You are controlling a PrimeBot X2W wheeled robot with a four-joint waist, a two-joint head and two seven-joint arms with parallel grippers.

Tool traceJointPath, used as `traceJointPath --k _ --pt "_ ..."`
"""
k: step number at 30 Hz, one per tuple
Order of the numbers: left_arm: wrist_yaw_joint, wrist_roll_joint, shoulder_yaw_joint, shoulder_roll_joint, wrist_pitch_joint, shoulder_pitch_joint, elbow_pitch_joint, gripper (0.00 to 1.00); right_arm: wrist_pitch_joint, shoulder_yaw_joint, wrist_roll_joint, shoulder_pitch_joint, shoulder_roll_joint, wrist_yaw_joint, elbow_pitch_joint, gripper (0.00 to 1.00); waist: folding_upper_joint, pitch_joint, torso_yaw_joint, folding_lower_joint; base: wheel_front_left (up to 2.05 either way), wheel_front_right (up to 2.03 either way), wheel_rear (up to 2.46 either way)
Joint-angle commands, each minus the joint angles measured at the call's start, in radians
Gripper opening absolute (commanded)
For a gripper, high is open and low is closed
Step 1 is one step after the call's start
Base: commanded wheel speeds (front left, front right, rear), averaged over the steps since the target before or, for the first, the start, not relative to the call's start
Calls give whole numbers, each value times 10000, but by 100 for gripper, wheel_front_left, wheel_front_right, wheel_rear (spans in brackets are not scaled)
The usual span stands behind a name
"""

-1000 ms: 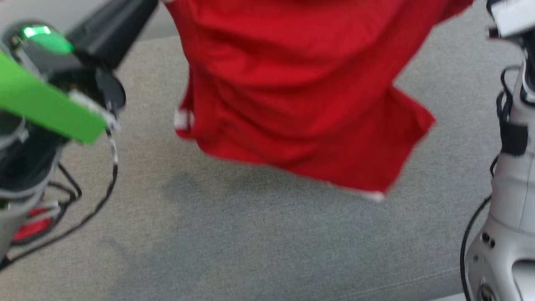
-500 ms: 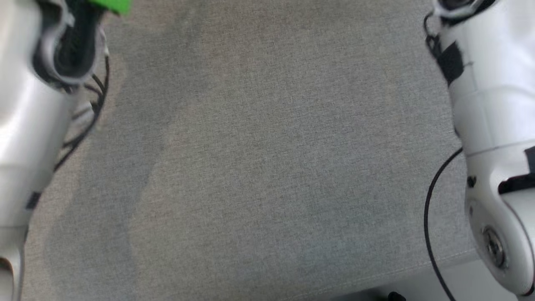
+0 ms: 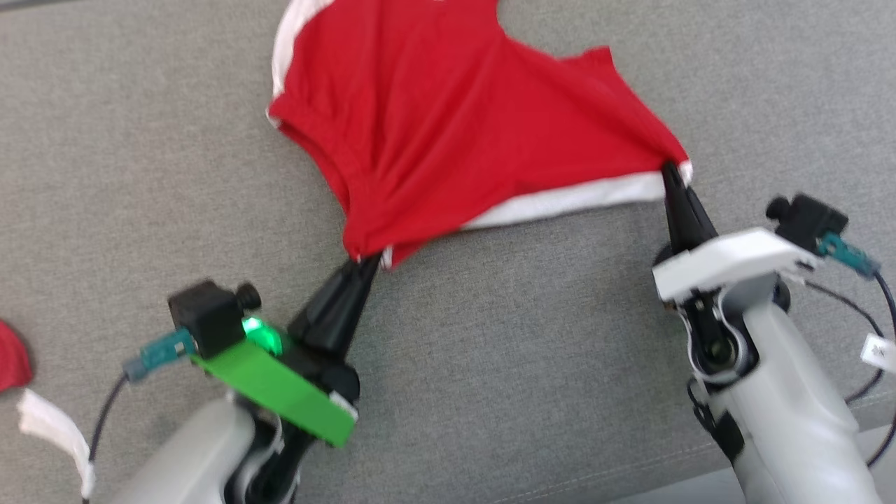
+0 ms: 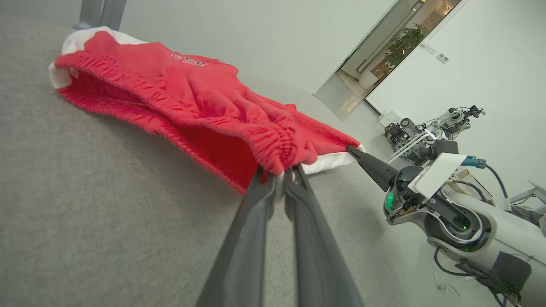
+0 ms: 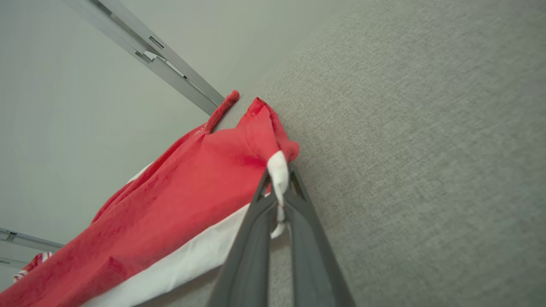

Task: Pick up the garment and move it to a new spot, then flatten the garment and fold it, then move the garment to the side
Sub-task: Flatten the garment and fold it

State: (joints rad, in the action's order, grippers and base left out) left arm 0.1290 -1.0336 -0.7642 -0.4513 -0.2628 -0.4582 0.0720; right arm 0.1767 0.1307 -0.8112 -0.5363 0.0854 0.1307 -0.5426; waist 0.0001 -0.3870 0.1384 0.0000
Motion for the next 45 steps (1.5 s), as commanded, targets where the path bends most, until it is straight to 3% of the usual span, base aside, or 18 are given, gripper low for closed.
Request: traceJointPath --k 1,7,11,14,18,23,33,45 --pt "30 22 92 59 -22 734 -193 0 -172 -104 -85 786 196 0 459 0 -1 1301 -245 0 0 0 0" --pt "31 -259 239 64 -16 3618 -934 0 -1531 -1175 -78 4350 722 0 3316 0 -1 2575 -491 0 0 0 0" --pt "28 -660 728 199 -16 4700 -1488 0 -2662 -2239 -63 5964 508 -8 5480 0 -1 2567 -692 0 0 0 0" --pt "10 -749 660 228 -18 4618 -1744 0 -3493 -3091 238 6067 96 -10 6536 0 -1 2138 -995 0 0 0 0" --pt "10 -1211 310 399 12 3662 -1932 0 -4377 -3480 900 4827 -236 -8 6819 0 -1 1315 -1421 0 0 0 0" --pt "12 -1781 -65 719 116 2241 -1605 0 -5157 -3641 1874 2629 -335 -5 5944 0 -1 344 -2082 0 0 0 0" --pt "12 -3207 -131 1593 226 83 -104 0 -5719 -3117 3766 -1503 -322 0 2295 0 -1 -682 -3108 0 0 0 0" --pt "12 -3914 -409 2339 277 -1364 953 0 -5326 -3685 5823 -4042 -323 0 -580 0 -1 -1077 -3611 0 0 0 0"
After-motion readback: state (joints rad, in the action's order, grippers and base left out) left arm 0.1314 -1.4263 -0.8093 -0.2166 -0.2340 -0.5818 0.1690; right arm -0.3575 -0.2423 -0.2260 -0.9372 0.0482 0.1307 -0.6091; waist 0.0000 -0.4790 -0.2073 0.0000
